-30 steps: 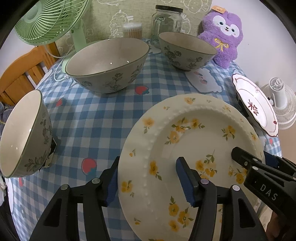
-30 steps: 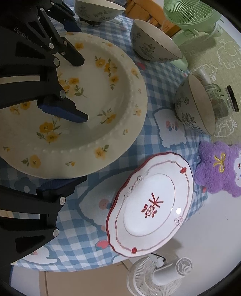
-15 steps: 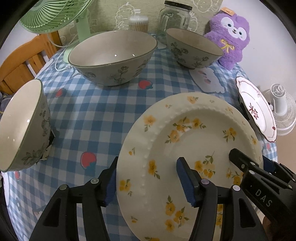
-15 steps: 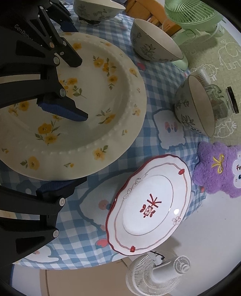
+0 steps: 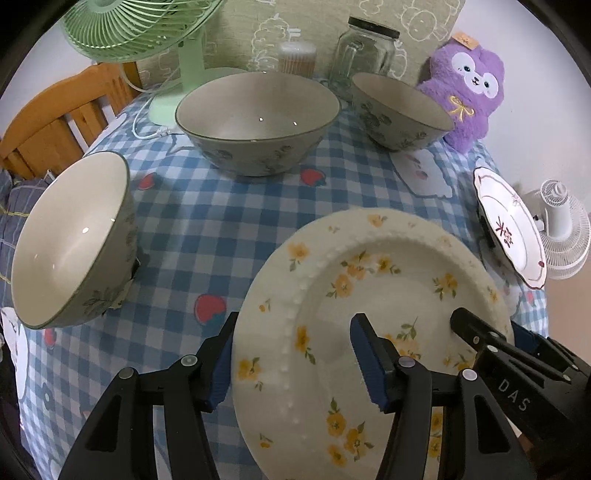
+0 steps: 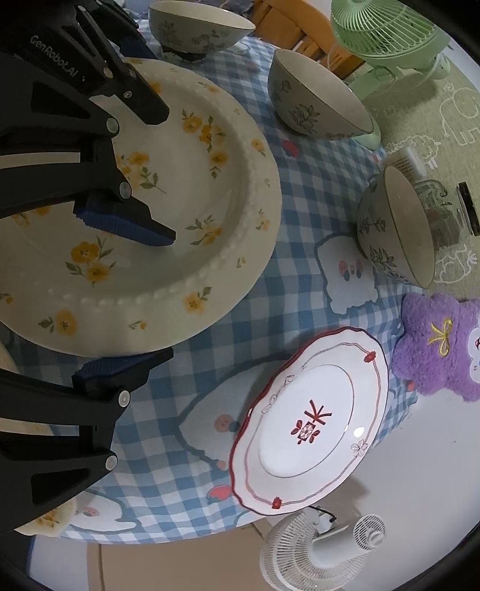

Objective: Organize plates and bowls

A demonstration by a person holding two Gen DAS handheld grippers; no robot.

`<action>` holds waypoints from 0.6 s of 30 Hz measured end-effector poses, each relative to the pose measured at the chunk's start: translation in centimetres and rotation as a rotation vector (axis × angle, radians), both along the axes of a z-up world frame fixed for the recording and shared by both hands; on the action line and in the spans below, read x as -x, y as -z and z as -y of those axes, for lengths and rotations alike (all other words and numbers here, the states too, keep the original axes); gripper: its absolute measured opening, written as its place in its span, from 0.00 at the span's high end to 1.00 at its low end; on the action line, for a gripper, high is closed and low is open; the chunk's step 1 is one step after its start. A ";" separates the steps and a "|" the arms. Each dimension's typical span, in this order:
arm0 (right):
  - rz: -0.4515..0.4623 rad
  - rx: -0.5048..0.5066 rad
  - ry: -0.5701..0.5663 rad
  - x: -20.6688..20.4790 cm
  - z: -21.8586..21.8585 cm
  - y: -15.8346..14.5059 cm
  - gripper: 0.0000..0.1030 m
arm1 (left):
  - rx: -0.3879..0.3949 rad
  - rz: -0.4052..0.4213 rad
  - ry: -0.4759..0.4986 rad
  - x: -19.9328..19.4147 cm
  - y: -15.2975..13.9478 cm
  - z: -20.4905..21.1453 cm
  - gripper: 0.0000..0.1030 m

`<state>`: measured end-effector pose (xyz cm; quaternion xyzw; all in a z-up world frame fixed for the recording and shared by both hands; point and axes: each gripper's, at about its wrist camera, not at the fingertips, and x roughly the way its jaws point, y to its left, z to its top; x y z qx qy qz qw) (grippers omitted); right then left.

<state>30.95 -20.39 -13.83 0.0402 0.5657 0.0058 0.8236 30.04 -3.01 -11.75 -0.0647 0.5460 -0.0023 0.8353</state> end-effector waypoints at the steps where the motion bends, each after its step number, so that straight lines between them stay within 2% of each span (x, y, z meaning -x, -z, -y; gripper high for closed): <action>1: 0.000 0.002 0.004 0.1 -0.1 -0.1 0.44 | -0.004 0.000 0.006 0.1 -0.1 0.0 0.43; 18: 0.051 0.022 0.081 1.9 -0.2 -3.7 0.44 | -0.005 0.045 0.102 1.5 -2.3 0.0 0.43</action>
